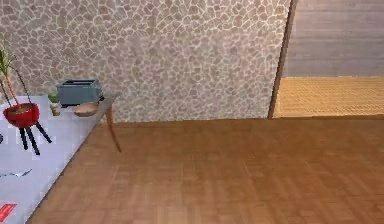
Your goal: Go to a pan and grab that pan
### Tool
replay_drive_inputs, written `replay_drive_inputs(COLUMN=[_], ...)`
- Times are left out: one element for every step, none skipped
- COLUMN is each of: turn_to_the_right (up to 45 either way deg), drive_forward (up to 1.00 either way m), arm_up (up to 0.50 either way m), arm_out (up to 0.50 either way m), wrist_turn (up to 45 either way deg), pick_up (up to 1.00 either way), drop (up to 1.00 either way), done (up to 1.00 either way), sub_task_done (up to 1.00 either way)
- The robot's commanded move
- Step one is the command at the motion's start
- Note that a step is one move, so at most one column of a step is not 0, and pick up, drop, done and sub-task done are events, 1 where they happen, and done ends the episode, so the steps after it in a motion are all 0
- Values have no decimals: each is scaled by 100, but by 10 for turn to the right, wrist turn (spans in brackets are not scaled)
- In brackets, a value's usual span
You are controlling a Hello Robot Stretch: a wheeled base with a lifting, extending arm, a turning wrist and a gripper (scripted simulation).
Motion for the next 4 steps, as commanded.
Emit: replay_drive_inputs(turn_to_the_right=[0, -450, -450, -450], drive_forward=[70, 0, 0, 0], arm_up=[0, 0, 0, 0], arm_out=[0, 0, 0, 0], wrist_turn=[0, 0, 0, 0], pick_up=[0, 0, 0, 0], drop=[0, 0, 0, 0], done=[0, 0, 0, 0], sub_task_done=[0, 0, 0, 0])
